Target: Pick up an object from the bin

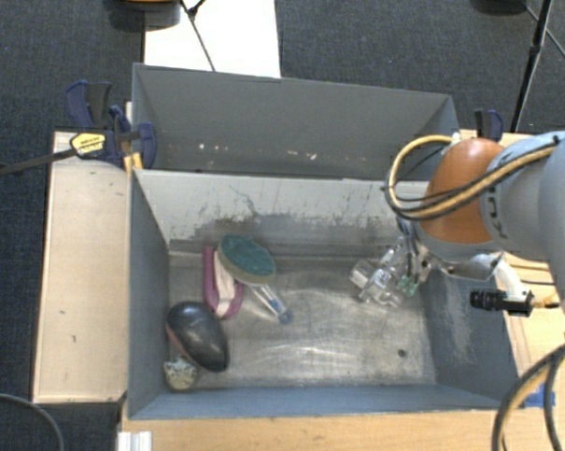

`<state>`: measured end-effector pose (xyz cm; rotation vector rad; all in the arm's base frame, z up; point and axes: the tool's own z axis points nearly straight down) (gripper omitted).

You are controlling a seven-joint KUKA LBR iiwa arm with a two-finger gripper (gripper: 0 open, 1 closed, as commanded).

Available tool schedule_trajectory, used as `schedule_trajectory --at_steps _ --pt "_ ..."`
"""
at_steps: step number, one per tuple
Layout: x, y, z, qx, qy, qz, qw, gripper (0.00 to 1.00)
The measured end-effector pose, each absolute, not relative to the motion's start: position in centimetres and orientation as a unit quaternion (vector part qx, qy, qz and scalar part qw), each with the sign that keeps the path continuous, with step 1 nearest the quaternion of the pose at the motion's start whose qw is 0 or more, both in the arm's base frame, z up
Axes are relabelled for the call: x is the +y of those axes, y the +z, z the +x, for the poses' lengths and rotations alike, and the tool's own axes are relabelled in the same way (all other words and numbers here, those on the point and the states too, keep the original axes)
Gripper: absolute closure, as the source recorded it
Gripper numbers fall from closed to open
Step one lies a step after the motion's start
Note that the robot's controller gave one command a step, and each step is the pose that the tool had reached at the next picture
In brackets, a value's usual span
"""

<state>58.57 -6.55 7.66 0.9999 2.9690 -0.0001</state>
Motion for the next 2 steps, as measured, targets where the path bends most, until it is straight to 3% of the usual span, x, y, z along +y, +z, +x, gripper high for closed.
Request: schedule_trajectory --at_steps 1,2 --pt "-6.6 9.0 58.7 0.949 0.0 0.316 0.003 1.0" --pt "-6.6 11.8 58.8 0.95 0.001 0.312 0.003 1.0"
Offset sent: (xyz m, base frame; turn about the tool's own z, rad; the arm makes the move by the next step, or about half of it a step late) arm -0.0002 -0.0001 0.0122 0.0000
